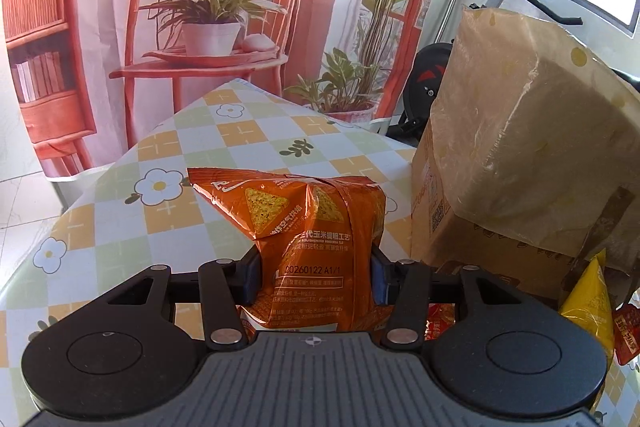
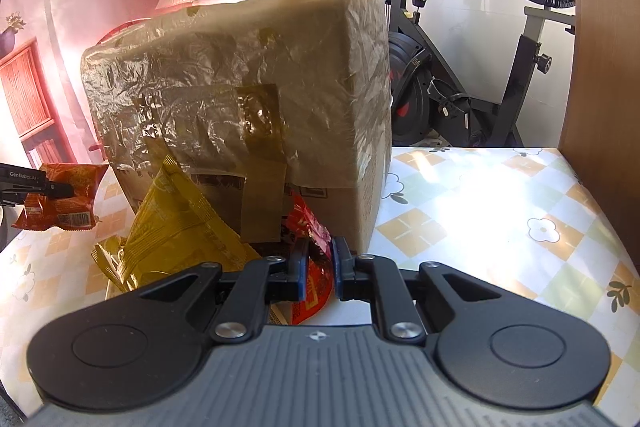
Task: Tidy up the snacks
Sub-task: 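Lift the orange chip bag with the left gripper while the right carries the red packet to the box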
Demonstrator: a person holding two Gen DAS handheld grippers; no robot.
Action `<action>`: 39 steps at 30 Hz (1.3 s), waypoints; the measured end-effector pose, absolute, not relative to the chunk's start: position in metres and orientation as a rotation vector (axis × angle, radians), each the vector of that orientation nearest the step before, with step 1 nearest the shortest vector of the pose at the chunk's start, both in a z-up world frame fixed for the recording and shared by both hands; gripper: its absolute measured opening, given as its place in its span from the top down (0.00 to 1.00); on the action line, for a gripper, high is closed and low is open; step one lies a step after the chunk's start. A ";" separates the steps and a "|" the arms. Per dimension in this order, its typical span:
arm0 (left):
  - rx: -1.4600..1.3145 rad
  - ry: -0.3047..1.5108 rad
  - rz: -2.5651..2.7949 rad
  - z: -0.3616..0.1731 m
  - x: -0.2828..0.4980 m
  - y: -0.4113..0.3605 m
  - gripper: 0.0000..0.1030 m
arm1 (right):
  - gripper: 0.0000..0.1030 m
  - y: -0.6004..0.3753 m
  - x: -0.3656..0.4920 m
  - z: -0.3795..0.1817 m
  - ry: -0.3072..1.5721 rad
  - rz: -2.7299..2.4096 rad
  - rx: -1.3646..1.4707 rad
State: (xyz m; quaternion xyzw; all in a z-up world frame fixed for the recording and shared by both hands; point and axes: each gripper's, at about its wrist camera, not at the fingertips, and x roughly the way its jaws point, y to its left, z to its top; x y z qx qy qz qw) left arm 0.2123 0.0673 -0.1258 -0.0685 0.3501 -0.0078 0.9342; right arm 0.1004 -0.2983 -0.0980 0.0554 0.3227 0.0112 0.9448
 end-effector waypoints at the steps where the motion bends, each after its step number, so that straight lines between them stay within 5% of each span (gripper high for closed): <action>1: -0.135 0.700 -0.013 -0.120 0.208 0.067 0.48 | 0.87 -0.299 0.099 -0.096 0.650 0.023 0.112; 39: -0.036 0.275 -0.221 0.053 0.189 -0.032 0.48 | 0.87 -0.306 0.121 0.060 0.301 0.073 -0.057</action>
